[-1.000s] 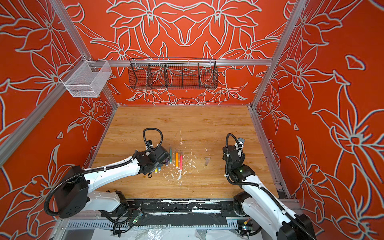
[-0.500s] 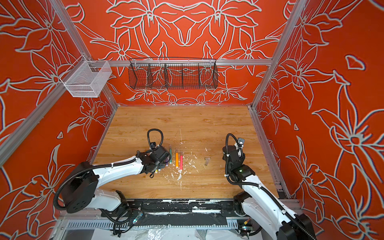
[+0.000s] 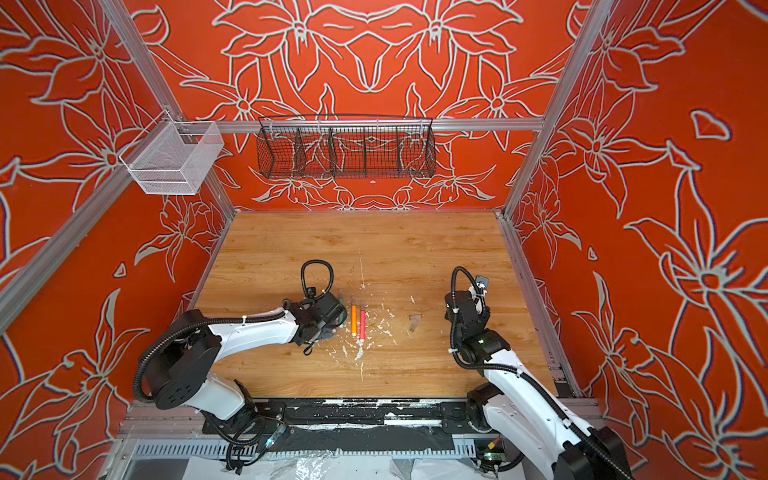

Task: Insert the pens into the pen caps
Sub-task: 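Lower the open left gripper over the blue marker and close on it, then lift the blue marker tip-up with the left gripper while the right gripper approaches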

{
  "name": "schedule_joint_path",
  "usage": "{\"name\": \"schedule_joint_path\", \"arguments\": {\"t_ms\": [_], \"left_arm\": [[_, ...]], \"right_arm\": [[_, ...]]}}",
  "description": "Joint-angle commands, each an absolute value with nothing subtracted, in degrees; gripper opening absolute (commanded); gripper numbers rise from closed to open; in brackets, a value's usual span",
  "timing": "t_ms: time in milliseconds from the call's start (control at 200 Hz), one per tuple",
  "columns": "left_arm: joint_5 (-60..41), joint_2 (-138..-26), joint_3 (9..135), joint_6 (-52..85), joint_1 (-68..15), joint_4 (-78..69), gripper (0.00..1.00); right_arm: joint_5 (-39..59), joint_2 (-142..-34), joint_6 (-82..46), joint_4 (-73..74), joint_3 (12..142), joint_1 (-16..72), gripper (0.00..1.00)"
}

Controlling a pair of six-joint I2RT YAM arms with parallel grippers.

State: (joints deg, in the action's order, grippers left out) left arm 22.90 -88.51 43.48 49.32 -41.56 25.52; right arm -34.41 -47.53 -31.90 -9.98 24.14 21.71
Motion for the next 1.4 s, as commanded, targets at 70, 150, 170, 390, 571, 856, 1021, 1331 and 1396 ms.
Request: {"name": "schedule_joint_path", "arguments": {"t_ms": [70,150,170,390,571,856,1021,1331,1396], "left_arm": [[22.3,-90.0,43.6,50.2,-41.1,24.6,0.20],[21.7,-90.6,43.1,50.2,-41.2,23.8,0.19],[21.6,-90.8,43.1,50.2,-41.1,23.7,0.19],[21.2,-91.9,42.8,50.5,-41.0,23.4,0.16],[20.6,-90.9,43.1,49.7,-40.7,23.8,0.05],[16.0,-80.1,51.5,41.5,-38.8,32.2,0.00],[15.3,-74.3,59.3,34.2,-38.0,35.5,0.00],[6.3,-61.6,41.3,17.6,-38.1,2.2,0.00],[2.1,-59.5,37.9,15.7,-38.1,-2.7,0.00]], "right_arm": [[-34.0,-47.4,-31.9,-10.3,24.4,21.4,0.58],[-34.0,-47.3,-31.9,-10.3,24.4,21.4,0.58],[-34.1,-47.4,-31.9,-10.4,24.4,21.4,0.58],[-34.1,-47.2,-32.0,-10.4,24.4,21.4,0.58],[-34.0,-47.1,-32.0,-10.3,24.3,21.3,0.58],[-34.0,-47.4,-31.9,-10.3,24.4,21.3,0.58],[-33.7,-47.7,-32.0,-10.3,24.6,21.4,0.58],[-5.8,-45.8,-38.5,-14.6,30.6,23.5,0.60],[-1.2,-44.0,-41.7,-11.3,30.3,27.1,0.63]]}}
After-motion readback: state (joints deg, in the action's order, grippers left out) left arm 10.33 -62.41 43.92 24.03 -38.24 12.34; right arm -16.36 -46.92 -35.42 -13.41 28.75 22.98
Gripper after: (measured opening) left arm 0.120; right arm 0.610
